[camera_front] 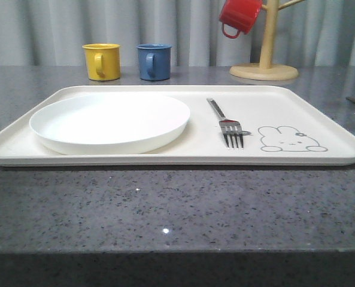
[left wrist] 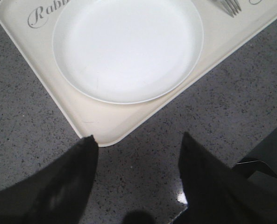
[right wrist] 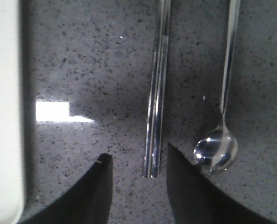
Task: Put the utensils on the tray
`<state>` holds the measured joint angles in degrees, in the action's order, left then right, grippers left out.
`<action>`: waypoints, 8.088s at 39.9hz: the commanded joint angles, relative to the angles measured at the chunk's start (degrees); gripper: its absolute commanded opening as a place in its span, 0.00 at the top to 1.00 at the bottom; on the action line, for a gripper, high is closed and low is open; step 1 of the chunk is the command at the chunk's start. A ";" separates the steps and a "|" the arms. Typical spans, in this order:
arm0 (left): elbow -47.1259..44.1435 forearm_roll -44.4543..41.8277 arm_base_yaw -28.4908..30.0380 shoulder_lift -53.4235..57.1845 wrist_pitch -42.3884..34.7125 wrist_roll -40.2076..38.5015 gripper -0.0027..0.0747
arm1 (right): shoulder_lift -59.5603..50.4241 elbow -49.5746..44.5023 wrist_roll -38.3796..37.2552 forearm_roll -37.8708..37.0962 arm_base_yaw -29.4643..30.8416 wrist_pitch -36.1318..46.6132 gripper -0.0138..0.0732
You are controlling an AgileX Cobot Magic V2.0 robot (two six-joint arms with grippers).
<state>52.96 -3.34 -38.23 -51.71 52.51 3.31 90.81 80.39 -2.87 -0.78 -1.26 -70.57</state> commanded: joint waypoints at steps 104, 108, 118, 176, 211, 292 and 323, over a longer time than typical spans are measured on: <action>1.48 -0.12 -0.44 0.55 -3.44 -0.57 0.46 | 7.82 1.11 -9.62 17.13 -16.54 13.40 0.53; 1.48 -0.12 -0.44 0.55 -3.44 -0.57 0.46 | 5.90 1.11 -8.33 15.42 -16.54 13.64 0.50; 1.48 -0.12 -0.44 0.55 -3.44 -0.57 0.46 | -3.50 1.11 -0.12 4.78 -15.23 7.82 0.50; 1.48 -0.12 -0.44 0.55 -3.44 -0.57 0.46 | 7.60 1.11 6.16 -1.11 10.02 8.57 0.61; 1.48 -0.12 -0.44 0.55 -3.44 -0.57 0.46 | -4.34 1.11 5.96 11.64 -9.16 2.99 0.81; 1.48 -0.12 -0.44 0.55 -3.44 -0.57 0.46 | -28.13 -12.25 1.76 2.45 -22.81 13.50 0.51; 1.44 -1.62 -0.44 0.55 -3.44 1.26 0.46 | -60.05 -34.12 1.76 1.64 -22.81 16.10 0.51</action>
<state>52.96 -4.03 -38.23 -51.71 52.51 3.42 32.05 45.50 -1.73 1.71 -24.01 -58.88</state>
